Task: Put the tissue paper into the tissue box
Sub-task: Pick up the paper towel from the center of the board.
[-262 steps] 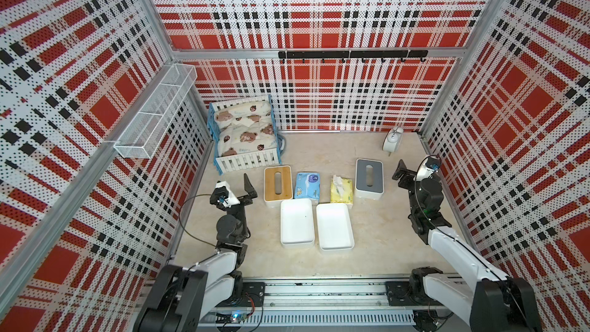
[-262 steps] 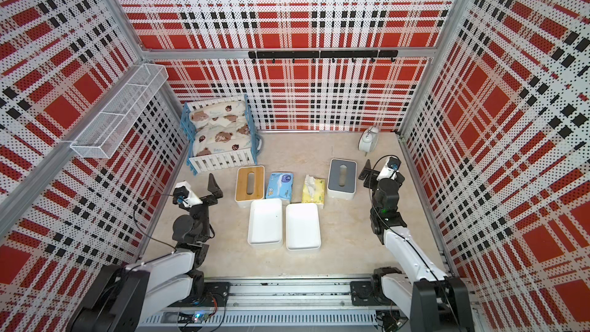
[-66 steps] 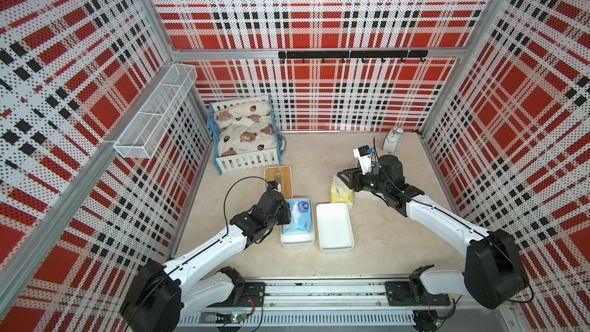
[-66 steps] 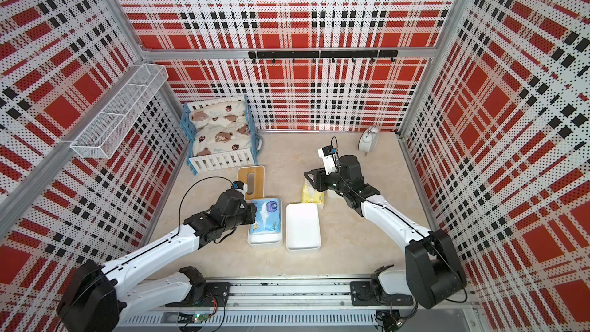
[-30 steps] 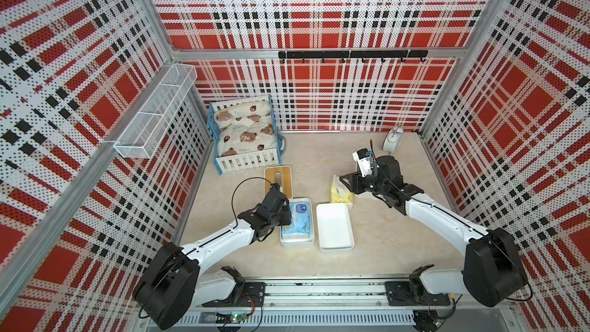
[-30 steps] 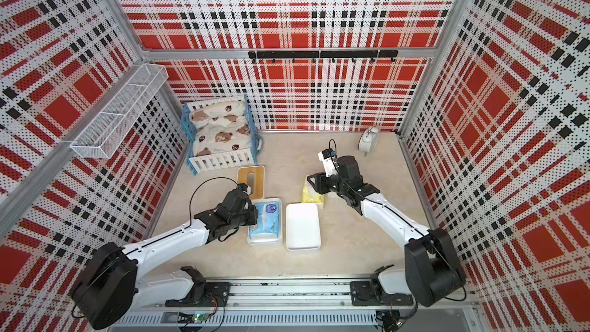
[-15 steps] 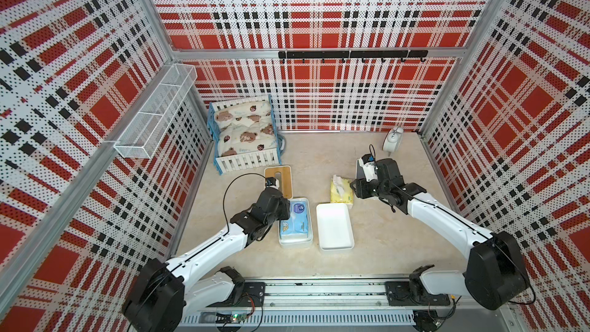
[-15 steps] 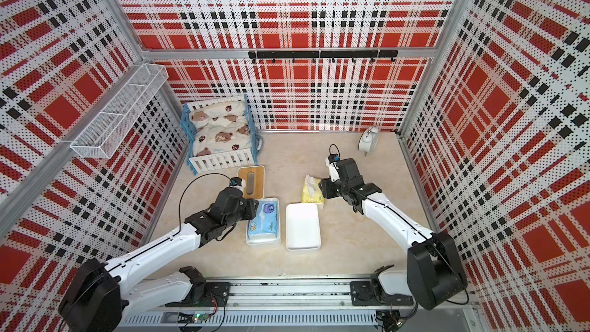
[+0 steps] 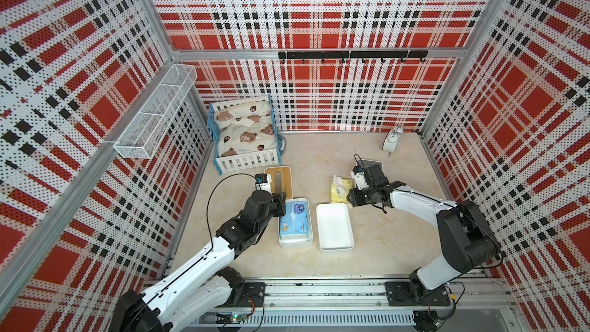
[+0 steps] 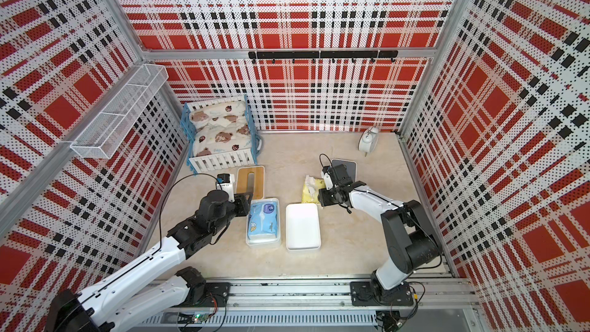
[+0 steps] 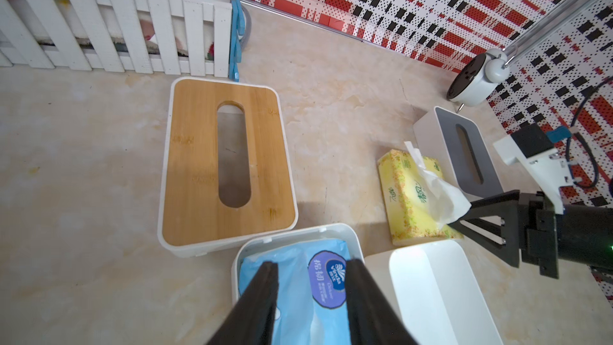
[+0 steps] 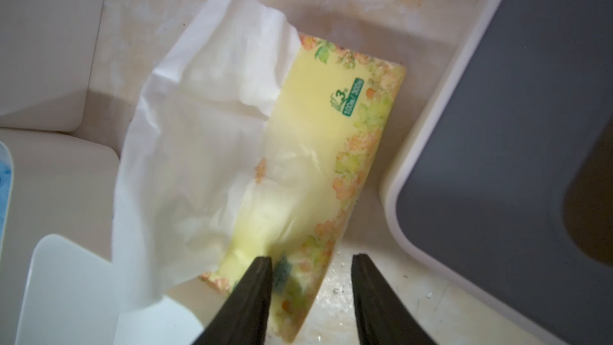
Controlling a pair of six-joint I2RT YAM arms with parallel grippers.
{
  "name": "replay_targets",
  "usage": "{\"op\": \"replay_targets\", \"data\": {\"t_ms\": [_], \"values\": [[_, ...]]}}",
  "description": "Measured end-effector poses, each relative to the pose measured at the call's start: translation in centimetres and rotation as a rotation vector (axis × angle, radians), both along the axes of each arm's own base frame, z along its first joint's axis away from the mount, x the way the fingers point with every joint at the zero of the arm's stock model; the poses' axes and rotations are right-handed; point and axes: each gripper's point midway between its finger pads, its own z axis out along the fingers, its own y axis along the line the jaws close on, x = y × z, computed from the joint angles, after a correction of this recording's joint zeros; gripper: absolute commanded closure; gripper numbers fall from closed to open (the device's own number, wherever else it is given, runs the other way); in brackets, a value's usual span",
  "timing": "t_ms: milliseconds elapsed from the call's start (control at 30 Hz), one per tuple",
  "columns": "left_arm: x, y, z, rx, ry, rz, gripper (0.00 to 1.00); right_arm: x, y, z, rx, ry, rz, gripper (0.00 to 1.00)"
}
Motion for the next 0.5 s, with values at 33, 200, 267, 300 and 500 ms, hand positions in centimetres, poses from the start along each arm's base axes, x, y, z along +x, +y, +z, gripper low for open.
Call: {"op": "replay_targets", "data": {"t_ms": [33,200,267,300,500], "values": [[-0.1,0.1,-0.4,0.004,0.006,0.0,0.6,0.1,0.2,-0.2,0.003,0.007,0.003,0.55],[-0.5,0.4,-1.6,0.018,0.027,0.001,0.61,1.6,1.3,0.1,0.028,0.005,0.021,0.67],[-0.6,0.4,-1.6,0.017,0.026,0.001,0.61,2.3,1.7,0.2,0.032,-0.001,0.026,0.75],[-0.6,0.4,-1.6,0.016,0.025,0.001,0.62,2.5,1.8,0.3,0.035,-0.003,0.027,0.82],[-0.6,0.5,-1.5,0.013,0.021,0.003,0.63,3.8,2.5,0.8,0.047,-0.021,0.037,1.0]]}}
